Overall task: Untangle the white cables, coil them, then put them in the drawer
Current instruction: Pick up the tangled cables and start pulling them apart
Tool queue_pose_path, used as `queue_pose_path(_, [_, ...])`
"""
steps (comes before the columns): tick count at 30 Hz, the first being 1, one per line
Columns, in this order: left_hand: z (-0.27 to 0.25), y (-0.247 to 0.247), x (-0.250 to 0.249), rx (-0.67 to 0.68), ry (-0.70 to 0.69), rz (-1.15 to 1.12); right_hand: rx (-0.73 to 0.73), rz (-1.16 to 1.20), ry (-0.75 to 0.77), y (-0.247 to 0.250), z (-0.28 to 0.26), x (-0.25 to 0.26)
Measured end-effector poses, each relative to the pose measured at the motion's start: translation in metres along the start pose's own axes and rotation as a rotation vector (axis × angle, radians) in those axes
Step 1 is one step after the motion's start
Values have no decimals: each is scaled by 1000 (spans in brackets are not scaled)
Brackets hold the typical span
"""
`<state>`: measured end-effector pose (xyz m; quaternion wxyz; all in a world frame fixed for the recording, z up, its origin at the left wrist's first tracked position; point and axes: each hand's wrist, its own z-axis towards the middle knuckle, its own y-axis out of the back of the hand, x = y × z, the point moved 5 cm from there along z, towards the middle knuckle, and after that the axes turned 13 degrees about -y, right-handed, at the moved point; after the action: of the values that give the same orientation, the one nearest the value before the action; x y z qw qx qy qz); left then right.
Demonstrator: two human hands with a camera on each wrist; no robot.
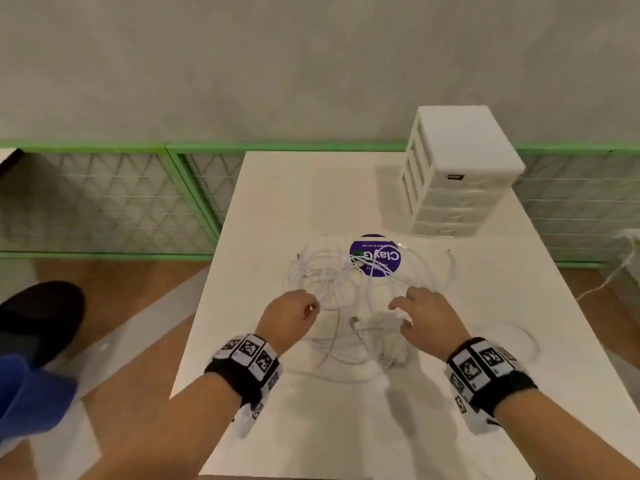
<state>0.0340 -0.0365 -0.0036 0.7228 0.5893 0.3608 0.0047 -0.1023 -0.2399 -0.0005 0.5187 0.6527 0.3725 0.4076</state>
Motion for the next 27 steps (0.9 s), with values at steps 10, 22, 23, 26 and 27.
queue_pose_path(10, [44,-92,-44,475,-368,328,206,-104,295,-6,-14,-5])
queue_pose_path(22, [45,-33,-81,-19,-118,-446,150,839,-282,25,6,-29])
queue_pose_path(23, [48,-29,-87,-31,-112,-462,179,963,-278,28,8,-21])
queue_pose_path(26, [57,-16,-94,-100,-97,-523,333,1144,-198,27,7,10])
queue_pose_path(27, [59,-11,-93,-126,-92,-522,369,1187,-189,25,6,17])
